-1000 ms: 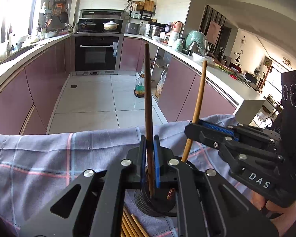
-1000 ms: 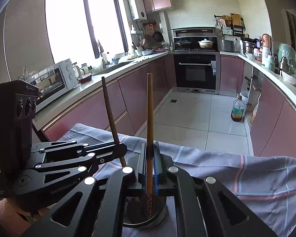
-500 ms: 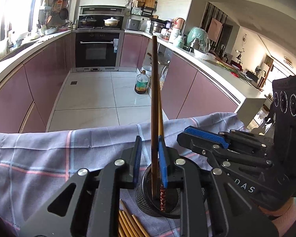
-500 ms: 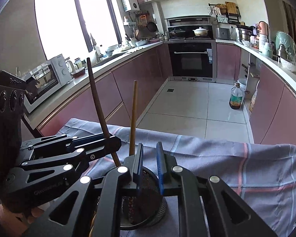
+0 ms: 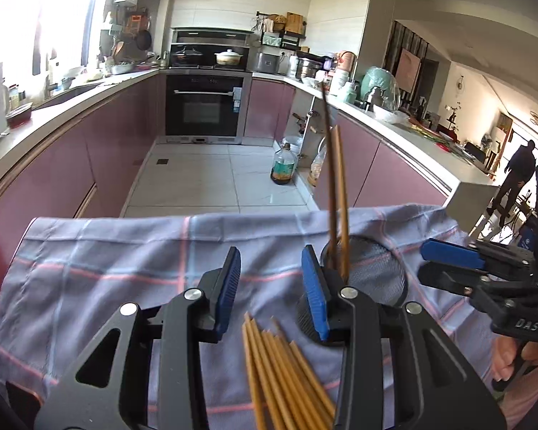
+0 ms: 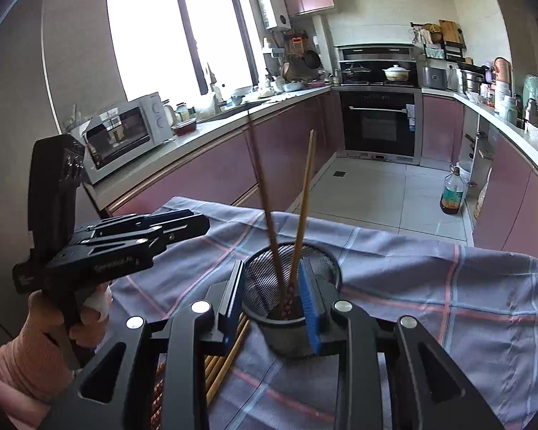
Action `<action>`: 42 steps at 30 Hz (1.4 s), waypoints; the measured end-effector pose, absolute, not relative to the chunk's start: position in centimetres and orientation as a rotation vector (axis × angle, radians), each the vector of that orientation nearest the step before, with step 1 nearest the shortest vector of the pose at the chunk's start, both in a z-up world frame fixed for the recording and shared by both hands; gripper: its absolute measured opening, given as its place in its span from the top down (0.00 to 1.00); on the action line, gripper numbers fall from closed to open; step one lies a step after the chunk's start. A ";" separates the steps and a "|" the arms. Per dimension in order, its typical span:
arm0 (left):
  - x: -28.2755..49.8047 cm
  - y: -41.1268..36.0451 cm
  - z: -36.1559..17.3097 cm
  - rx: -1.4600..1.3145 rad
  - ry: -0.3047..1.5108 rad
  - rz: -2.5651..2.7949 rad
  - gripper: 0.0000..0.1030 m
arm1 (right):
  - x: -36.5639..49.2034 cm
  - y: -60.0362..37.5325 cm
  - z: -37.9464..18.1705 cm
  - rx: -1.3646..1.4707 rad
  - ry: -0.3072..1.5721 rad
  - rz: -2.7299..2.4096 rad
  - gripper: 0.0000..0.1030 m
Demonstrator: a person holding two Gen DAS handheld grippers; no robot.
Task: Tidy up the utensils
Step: 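Open the right gripper and withdraw from the mesh cup, then close the right gripper on another chopstick from the pile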
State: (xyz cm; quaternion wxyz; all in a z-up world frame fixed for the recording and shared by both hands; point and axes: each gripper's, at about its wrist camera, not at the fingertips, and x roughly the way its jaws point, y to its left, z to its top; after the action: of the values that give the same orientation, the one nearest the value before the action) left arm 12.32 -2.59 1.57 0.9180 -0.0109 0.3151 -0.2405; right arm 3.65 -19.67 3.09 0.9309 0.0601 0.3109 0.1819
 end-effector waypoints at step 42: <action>7.3 -1.2 -10.1 0.143 0.914 -0.489 0.76 | 3.8 -13.2 -7.4 0.087 1.011 0.381 0.80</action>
State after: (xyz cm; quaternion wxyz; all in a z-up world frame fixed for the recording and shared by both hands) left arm 7.34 -1.17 -10.08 0.8662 0.0684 0.4366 -0.2333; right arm 3.77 -13.21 -7.45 0.8568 0.0413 0.4809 0.1812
